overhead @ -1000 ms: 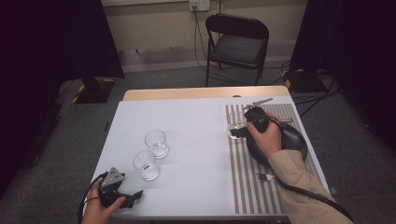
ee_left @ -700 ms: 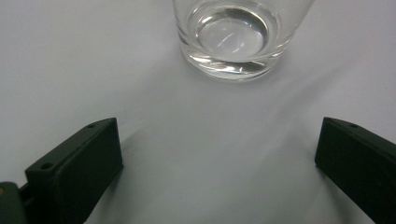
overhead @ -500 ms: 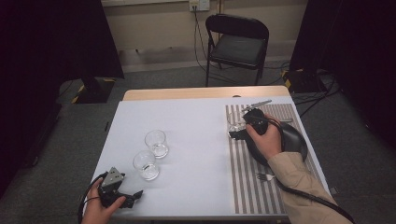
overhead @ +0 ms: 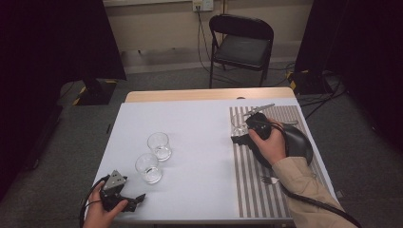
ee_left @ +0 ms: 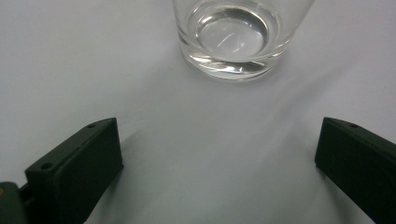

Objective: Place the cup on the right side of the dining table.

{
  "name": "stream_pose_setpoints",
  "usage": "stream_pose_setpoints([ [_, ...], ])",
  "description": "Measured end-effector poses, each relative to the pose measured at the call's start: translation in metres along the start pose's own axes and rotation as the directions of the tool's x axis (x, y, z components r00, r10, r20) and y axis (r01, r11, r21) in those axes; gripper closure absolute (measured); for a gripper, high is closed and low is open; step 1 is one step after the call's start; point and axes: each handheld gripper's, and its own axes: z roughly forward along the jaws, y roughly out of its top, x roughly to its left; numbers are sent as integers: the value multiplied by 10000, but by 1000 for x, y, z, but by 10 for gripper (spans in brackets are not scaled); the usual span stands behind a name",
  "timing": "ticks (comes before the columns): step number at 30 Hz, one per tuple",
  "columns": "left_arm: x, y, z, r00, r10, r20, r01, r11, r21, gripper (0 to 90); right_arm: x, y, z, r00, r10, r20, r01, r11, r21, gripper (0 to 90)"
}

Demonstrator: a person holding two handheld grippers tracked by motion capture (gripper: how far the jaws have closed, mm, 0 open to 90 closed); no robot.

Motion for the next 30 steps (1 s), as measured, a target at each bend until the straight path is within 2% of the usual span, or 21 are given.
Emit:
stream_pose_setpoints([
  [30, 0, 0, 0, 10000, -41, 10, 41, 10000, -11, 0, 20, -3, 1, 9959, -442, -784, 446, 9990, 32, 157],
])
